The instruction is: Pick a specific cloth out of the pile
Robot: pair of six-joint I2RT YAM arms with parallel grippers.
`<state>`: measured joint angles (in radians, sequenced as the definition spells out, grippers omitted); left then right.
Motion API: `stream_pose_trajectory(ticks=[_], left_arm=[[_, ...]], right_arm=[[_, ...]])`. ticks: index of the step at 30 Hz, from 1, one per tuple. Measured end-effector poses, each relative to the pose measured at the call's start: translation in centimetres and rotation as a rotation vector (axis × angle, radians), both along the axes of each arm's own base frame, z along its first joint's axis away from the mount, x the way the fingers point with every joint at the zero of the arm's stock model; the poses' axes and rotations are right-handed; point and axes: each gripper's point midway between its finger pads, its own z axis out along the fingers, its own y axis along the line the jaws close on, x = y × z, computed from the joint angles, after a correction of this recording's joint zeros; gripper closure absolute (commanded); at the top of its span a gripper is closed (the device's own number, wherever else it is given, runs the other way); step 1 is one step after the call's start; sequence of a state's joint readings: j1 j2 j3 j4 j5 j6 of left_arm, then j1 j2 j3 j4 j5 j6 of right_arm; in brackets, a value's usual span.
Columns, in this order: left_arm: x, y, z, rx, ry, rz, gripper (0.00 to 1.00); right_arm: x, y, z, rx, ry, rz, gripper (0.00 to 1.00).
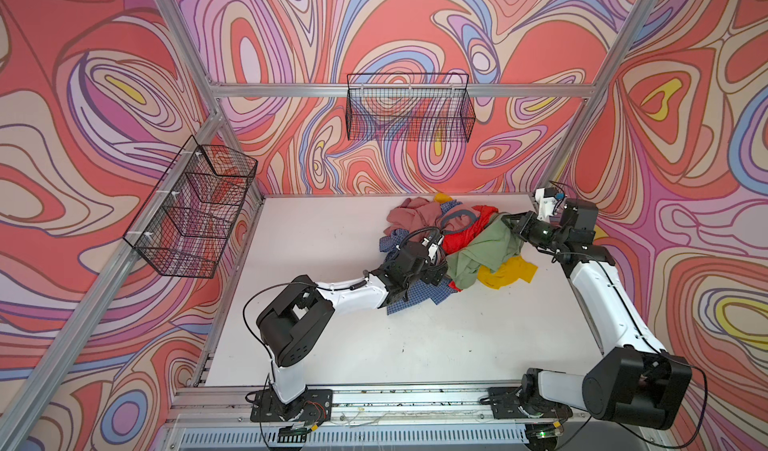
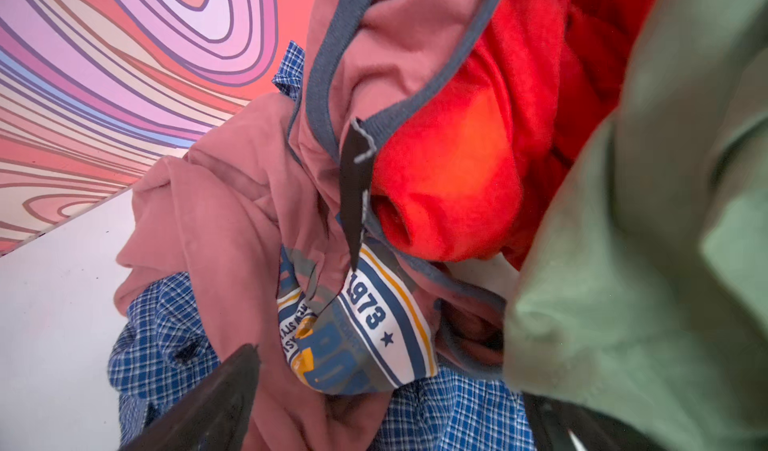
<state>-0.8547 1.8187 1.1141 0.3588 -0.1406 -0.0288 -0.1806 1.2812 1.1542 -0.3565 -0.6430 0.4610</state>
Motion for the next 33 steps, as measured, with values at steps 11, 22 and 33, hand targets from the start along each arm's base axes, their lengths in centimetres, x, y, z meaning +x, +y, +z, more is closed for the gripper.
stream_pose_trajectory(ticks=[11,22,33], left_arm=[[0.0,0.0,0.4,-0.007,-0.006,-0.001,0.00],[-0.8,1.1,1.9,-0.039,-0.017,0.015,0.00],[-1.6,5.5,2.2,-0.078,-0.050,0.163,0.00]], right_arm=[[-1.3,0.1,3.8,-0.092,-0.041,0.037,1.00],[-2.6,0.8,11.5,-0.117,-0.214,0.060,1.00],[-3.6,3.1,14.4,-0.056,-0.338,0.156,1.00]])
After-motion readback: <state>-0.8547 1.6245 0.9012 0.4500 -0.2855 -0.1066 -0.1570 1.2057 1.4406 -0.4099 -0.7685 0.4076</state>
